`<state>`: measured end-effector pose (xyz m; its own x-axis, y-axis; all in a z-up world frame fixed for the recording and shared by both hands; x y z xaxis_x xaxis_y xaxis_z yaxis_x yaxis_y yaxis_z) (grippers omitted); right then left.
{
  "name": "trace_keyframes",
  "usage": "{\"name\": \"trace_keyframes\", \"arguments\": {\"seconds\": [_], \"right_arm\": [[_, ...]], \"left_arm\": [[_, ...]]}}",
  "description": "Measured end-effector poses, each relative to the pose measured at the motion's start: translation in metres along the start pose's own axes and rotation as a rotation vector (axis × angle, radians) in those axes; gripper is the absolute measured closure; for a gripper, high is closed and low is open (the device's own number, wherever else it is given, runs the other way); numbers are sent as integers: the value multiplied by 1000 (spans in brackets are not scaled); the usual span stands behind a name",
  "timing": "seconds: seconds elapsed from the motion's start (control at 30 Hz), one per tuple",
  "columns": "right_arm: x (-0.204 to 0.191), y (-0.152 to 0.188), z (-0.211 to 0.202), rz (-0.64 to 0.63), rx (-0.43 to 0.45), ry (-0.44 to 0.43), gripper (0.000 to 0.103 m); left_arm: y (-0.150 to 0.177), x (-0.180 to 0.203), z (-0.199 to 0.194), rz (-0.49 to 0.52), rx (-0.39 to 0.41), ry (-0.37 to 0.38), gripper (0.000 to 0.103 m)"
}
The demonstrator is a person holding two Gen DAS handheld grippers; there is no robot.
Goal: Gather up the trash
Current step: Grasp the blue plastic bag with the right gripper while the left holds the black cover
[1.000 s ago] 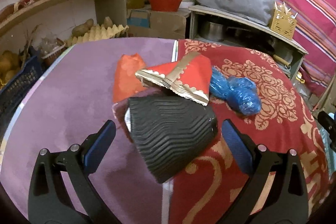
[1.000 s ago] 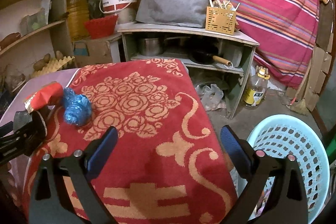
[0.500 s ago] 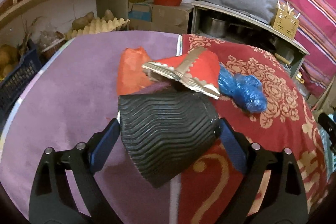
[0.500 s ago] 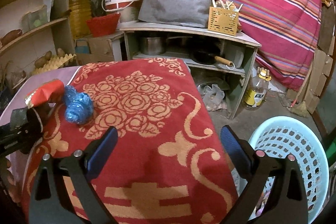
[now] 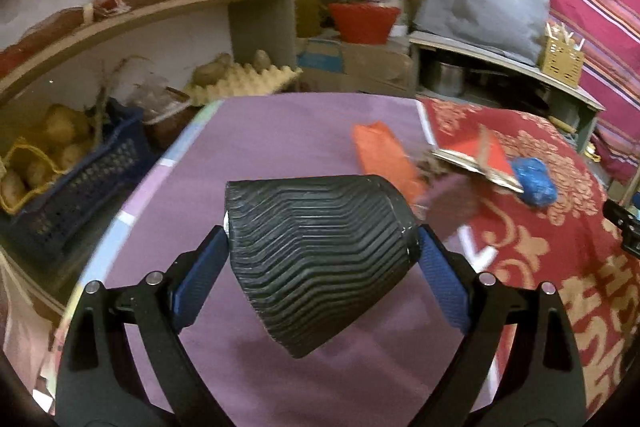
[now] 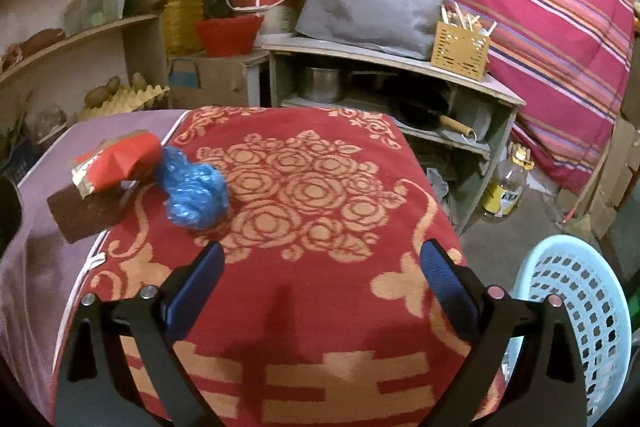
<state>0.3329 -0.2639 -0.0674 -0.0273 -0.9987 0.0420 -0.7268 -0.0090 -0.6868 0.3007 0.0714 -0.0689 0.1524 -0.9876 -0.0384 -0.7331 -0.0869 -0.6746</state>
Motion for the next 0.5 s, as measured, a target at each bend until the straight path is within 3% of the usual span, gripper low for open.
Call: {"name": "trace_keyframes", "arguments": {"seconds": [0.2,0.5], "right_arm": [[-32,-12,12,-13,-21,-15,7],[-78,-39,42,-102,-61,40,7]], "left_arm": [[-17,-29,2,-17,27,3,13],[-30,-46,10,-45,28,11,13]]}}
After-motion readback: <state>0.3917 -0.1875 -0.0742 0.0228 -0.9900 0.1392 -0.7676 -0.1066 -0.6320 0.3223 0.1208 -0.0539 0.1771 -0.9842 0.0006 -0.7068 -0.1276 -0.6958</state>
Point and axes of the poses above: each gripper's, at about its wrist camera, not at the fingertips, and z roughly the way its jaws point, x to its right, y to its underside, the point moved 10 cm from there along z, roughly the way its jaws point, and after that the axes turned 10 degrees about -x, right-handed, at the moved point
